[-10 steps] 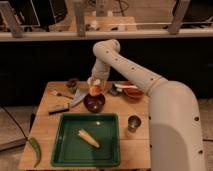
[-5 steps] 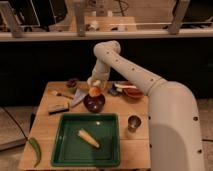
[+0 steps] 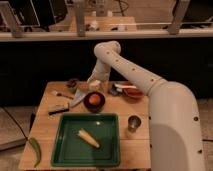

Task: Place apple in purple bowl

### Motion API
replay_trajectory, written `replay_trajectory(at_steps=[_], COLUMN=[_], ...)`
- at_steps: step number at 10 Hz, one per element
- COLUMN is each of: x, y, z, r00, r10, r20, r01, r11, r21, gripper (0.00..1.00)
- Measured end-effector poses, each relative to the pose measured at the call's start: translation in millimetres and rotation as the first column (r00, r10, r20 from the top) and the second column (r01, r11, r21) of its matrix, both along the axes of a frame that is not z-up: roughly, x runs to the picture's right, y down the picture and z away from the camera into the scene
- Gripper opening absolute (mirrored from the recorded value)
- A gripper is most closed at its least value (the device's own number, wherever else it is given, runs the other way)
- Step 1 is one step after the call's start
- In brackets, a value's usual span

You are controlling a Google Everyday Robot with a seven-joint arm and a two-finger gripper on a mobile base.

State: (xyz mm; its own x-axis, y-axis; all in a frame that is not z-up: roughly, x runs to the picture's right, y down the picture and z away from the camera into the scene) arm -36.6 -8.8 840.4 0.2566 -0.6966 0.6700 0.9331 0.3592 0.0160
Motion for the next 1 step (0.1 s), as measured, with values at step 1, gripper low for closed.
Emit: replay_trajectory(at_steps=[1], x=[1.2], y=[-0.9], z=[-0.5], r00=[1.000], r10=[0.002], r20=[-0.001], r01=[-0.002], r11=[1.0000], r21=[0.003], gripper=[0.80])
